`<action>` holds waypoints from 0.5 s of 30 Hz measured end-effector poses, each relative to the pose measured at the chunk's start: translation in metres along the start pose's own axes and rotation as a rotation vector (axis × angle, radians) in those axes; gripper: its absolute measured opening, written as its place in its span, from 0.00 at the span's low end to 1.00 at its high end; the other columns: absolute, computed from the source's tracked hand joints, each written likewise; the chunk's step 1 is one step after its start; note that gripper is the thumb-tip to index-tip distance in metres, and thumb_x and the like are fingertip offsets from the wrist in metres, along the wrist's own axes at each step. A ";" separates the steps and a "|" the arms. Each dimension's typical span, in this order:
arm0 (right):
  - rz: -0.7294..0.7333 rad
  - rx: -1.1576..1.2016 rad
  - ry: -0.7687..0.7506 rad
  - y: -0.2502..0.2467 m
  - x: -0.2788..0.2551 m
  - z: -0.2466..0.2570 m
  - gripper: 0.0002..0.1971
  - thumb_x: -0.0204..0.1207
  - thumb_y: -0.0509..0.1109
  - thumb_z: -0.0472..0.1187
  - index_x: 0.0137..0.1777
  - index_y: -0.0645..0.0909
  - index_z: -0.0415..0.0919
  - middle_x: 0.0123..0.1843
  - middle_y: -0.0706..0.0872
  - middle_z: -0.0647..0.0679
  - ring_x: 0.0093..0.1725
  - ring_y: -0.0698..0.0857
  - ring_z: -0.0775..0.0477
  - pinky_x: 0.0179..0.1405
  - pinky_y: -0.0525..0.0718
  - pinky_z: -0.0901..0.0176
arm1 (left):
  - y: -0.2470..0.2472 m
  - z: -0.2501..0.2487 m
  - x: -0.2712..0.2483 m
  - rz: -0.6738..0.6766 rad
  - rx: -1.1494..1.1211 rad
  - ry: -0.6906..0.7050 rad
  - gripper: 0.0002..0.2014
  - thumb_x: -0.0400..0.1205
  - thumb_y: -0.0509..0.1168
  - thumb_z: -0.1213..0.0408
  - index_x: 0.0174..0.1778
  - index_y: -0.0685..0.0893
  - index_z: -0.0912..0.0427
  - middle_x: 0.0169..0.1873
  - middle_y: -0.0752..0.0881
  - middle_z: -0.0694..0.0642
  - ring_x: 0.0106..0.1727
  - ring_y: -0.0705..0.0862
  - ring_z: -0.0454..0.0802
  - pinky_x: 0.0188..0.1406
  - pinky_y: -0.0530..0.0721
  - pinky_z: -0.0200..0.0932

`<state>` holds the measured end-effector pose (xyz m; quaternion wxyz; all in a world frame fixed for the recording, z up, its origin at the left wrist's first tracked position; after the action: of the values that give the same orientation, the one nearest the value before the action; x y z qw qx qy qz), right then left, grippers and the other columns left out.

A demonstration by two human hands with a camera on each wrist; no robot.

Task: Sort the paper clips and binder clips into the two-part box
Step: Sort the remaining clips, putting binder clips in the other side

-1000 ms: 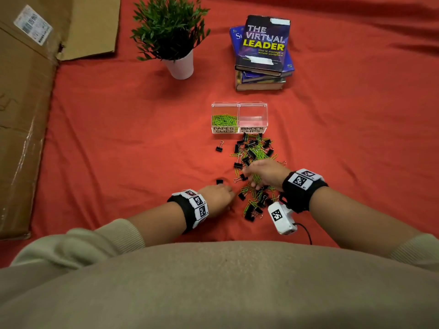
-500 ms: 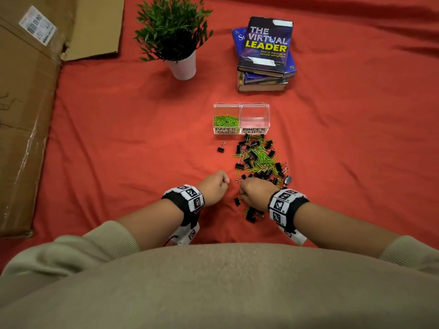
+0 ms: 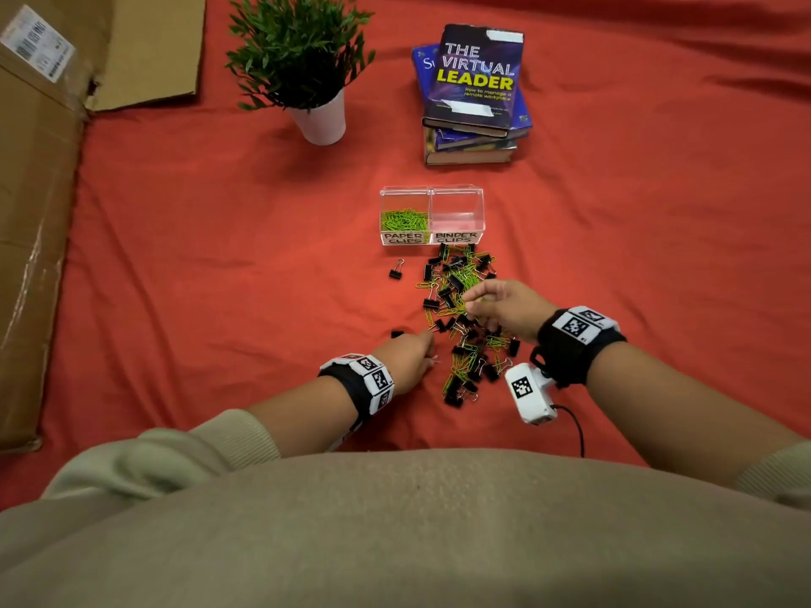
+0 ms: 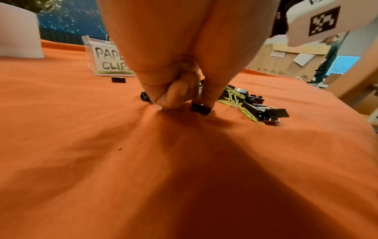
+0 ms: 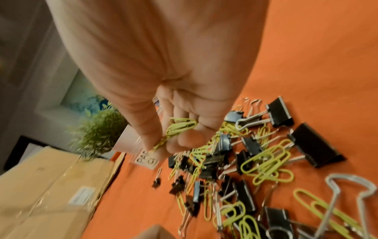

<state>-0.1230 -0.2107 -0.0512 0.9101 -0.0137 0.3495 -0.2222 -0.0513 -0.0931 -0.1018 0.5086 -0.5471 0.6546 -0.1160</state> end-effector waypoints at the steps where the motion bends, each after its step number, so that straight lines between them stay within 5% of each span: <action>1: 0.006 0.044 0.009 -0.004 -0.002 -0.001 0.08 0.80 0.66 0.33 0.56 0.81 0.39 0.39 0.82 0.47 0.30 0.78 0.56 0.28 0.77 0.69 | -0.002 0.003 0.001 -0.008 -0.013 -0.003 0.08 0.82 0.59 0.63 0.56 0.73 0.60 0.50 0.85 0.63 0.52 0.83 0.64 0.49 0.82 0.53; 4: 0.055 0.214 0.059 -0.009 -0.005 -0.012 0.11 0.82 0.59 0.29 0.59 0.80 0.35 0.37 0.78 0.45 0.33 0.77 0.52 0.29 0.78 0.66 | -0.013 0.011 0.001 -0.034 -0.050 -0.052 0.07 0.84 0.55 0.66 0.56 0.72 0.62 0.50 0.85 0.65 0.50 0.83 0.65 0.47 0.81 0.53; 9: 0.086 0.372 0.164 -0.006 -0.010 -0.032 0.11 0.83 0.58 0.36 0.41 0.78 0.34 0.35 0.78 0.43 0.30 0.77 0.49 0.26 0.76 0.62 | -0.027 -0.001 0.000 -0.058 -0.098 -0.054 0.09 0.86 0.51 0.61 0.55 0.74 0.59 0.48 0.86 0.62 0.48 0.84 0.61 0.46 0.80 0.50; 15: 0.073 -0.617 -0.064 0.017 -0.016 -0.036 0.11 0.71 0.76 0.47 0.44 0.78 0.44 0.32 0.78 0.55 0.30 0.75 0.56 0.28 0.72 0.65 | 0.005 -0.043 -0.008 0.079 0.249 0.004 0.27 0.72 0.64 0.32 0.43 0.80 0.56 0.37 0.85 0.53 0.40 0.84 0.54 0.35 0.78 0.45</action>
<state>-0.1506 -0.1841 -0.0714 0.8809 -0.2838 0.3719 -0.0724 -0.0895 -0.1020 -0.0808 0.5755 -0.4533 0.6571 -0.1772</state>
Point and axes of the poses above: each hand's wrist, its own x-axis towards the middle knuckle, its own y-axis out of the palm, z = x × y, the point moved 10 cm from there along x, towards the middle knuckle
